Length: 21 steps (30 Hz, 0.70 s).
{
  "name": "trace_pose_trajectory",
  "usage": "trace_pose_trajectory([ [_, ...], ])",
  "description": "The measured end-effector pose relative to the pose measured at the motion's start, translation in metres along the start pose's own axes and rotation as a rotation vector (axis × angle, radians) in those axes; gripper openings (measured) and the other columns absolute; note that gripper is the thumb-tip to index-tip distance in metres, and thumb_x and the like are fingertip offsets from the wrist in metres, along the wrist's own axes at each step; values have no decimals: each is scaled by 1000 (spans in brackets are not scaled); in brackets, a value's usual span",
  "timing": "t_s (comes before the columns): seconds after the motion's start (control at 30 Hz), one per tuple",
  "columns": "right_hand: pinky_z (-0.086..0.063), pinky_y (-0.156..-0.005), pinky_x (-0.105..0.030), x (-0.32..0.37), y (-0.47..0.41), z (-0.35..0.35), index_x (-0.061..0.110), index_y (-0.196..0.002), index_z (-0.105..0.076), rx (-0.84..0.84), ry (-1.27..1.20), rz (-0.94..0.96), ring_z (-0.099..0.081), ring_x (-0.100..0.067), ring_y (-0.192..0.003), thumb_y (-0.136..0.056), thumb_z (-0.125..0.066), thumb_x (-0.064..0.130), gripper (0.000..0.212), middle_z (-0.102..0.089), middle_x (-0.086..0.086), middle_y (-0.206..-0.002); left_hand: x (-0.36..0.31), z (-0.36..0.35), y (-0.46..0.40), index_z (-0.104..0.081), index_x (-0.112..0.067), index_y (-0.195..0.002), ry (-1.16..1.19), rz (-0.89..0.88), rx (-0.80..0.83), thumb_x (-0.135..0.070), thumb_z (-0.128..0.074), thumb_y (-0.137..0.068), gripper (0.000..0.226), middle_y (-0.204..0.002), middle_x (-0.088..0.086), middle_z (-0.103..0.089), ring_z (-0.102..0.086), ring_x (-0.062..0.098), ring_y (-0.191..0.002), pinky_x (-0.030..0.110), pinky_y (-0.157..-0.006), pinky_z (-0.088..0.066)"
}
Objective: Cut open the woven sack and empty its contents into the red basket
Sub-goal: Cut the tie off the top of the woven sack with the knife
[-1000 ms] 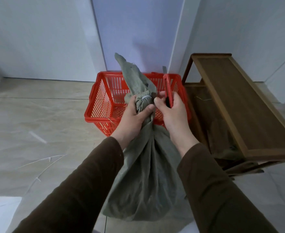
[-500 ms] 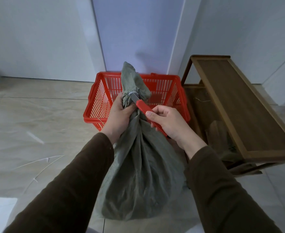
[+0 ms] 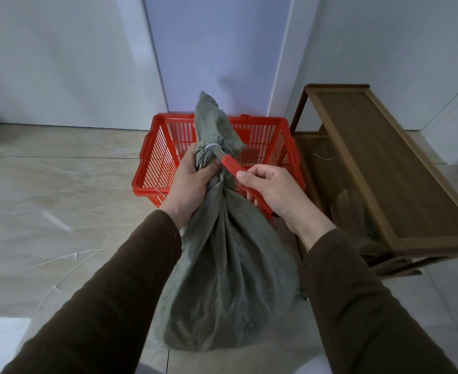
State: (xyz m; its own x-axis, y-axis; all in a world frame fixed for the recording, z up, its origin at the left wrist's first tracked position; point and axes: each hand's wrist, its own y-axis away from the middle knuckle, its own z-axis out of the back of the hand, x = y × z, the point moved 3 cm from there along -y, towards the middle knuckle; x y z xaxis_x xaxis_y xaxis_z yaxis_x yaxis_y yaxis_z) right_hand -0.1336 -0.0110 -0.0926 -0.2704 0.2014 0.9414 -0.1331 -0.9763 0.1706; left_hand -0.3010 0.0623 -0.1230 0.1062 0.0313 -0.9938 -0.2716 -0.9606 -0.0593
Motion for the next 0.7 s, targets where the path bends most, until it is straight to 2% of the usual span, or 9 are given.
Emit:
trace_pose_trajectory([
  [0.1,-49,-54,-14,-1,-1,-2,13,-85,-73,-7,-41,15,-57,-2,-52,-98,-71,31,22,-66,0,-65,-1,-3,1,-58,-9,-131,-19,-7,22,-13,-66,-100,32,-115,7,-72,-73,14,-100,23,-82,-58],
  [0.17,-50,-57,-18,-2,-3,-4,12,-88,-74,-23,-28,19,-58,-4,-54,-97,-71,33,23,-66,1,-65,-1,-4,1,-58,-10,-131,-35,-12,24,-12,-66,-101,31,-119,12,-71,-72,18,-104,27,-85,-58],
  [0.27,-56,-67,-38,-3,-5,-4,17,-88,-73,-103,54,30,-63,-9,-60,-95,-72,39,24,-69,4,-66,0,-4,0,-59,-9,-129,-19,-7,-5,-12,-66,-100,29,-122,18,-70,-71,27,-109,35,-91,-59],
  [0.37,-62,-75,-51,-2,-6,-4,26,-84,-70,-204,220,46,-71,-17,-71,-93,-68,50,26,-75,4,-74,0,-6,1,-62,-12,-123,-33,-22,-50,-16,-67,-100,24,-111,4,-73,-72,18,-103,29,-86,-58],
  [0.43,-62,-74,-50,-1,-5,-9,25,-81,-69,-236,234,36,-71,-14,-69,-92,-67,52,29,-75,7,-72,0,-9,2,-62,-16,-124,-98,-49,-52,-19,-67,-100,25,-109,-3,-74,-72,11,-101,25,-84,-57],
  [0.57,-58,-76,-44,0,-5,-19,17,-82,-69,-162,-5,-40,-64,-14,-61,-97,-67,40,28,-70,4,-64,2,-15,5,-61,-23,-131,-125,-37,2,-14,-62,-101,31,-112,-5,-75,-74,9,-103,22,-84,-58],
  [0.63,-60,-77,-45,3,-4,-14,17,-84,-68,-161,104,-32,-69,-18,-63,-98,-67,41,28,-74,1,-68,2,-14,5,-62,-23,-130,-110,-18,26,-13,-61,-102,30,-113,-5,-76,-74,11,-105,26,-87,-59],
  [0.7,-62,-74,-45,4,-2,-13,7,-91,-66,-106,117,-34,-74,-25,-64,-100,-66,36,31,-78,-5,-74,2,-12,5,-62,-22,-129,-117,-16,50,-11,-60,-102,29,-111,-4,-76,-74,13,-104,28,-88,-59],
])
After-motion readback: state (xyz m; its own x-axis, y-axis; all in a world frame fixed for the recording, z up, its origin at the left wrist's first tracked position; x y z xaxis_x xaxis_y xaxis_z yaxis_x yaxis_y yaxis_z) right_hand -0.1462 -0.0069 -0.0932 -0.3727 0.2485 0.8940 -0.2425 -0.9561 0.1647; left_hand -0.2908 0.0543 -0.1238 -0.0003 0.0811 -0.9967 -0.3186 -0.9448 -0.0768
